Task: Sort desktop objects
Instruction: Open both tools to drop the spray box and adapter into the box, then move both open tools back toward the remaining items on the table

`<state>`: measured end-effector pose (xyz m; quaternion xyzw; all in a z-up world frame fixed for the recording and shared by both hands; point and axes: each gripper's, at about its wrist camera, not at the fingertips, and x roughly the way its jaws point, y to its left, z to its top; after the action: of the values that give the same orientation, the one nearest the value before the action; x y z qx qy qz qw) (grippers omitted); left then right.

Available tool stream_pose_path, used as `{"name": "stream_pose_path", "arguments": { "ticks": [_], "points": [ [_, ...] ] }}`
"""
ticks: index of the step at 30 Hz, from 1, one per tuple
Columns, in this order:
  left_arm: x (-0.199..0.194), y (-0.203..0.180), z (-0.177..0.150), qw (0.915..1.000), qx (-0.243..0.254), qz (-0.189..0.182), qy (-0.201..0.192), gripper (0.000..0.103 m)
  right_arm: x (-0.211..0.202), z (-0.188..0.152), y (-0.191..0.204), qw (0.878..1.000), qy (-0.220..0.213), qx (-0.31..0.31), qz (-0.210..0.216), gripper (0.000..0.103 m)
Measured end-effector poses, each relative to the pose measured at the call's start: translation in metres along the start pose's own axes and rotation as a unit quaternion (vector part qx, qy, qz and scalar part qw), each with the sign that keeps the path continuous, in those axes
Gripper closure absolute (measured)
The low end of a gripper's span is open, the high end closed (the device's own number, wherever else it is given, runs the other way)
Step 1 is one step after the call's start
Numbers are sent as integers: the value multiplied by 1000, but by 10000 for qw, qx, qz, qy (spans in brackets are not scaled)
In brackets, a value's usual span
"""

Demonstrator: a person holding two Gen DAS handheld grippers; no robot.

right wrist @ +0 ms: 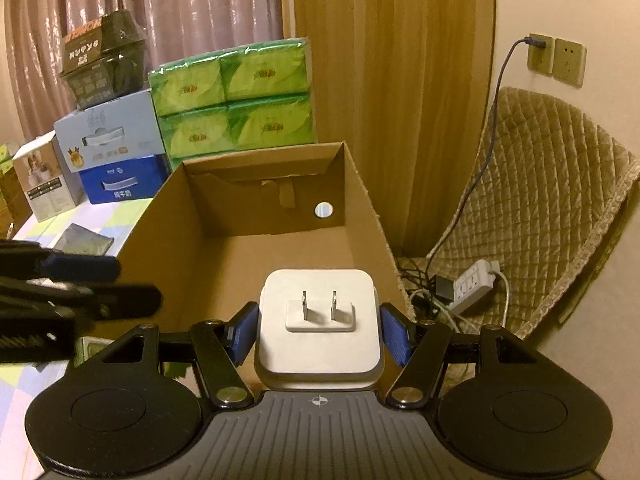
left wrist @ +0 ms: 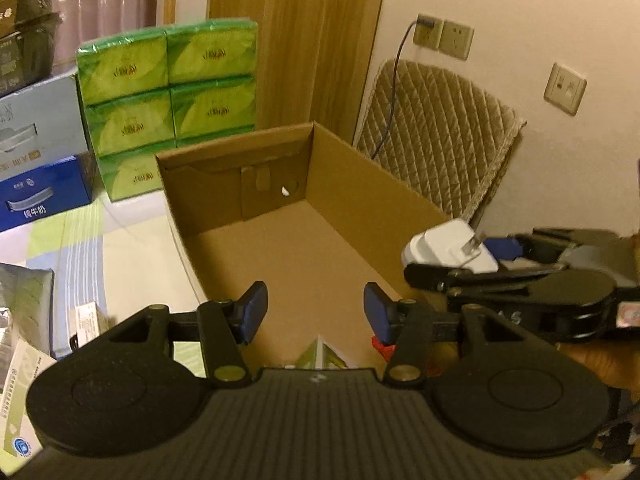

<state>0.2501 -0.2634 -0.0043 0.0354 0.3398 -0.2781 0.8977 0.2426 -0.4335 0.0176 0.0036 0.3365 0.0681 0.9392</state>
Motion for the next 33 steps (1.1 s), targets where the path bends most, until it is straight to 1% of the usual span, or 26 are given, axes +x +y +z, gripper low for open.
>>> {"name": "stream_pose_path", "arguments": {
  "ticks": [4, 10, 14, 18, 24, 28, 33],
  "points": [
    [-17, 10, -1, 9999, -88, 64, -116, 55, -1, 0, 8, 9999, 38, -67, 68, 42],
    [-40, 25, -11, 9994, -177, 227, -171, 52, -1, -2, 19, 9998, 117, -57, 157, 41],
    [-52, 33, -17, 9991, -228, 307, -174, 51, 2, -2, 22, 9990, 257, 57, 365, 41],
    [-60, 41, -22, 9988, -289, 368, -165, 51, -6, 3, 22, 9995, 122, 143, 262, 39],
    [-75, 52, -35, 9979, -397, 494, -148, 50, -30, 11, 28, 9996, -59, 102, 249, 35],
    [-90, 58, -44, 9971, -448, 602, -136, 47, -50, 15, 38, 9991, -193, 123, 347, 31],
    [-115, 65, -57, 9960, -475, 752, -126, 43, -77, 14, 67, 9975, -400, 27, 589, 27]
  ]
}}
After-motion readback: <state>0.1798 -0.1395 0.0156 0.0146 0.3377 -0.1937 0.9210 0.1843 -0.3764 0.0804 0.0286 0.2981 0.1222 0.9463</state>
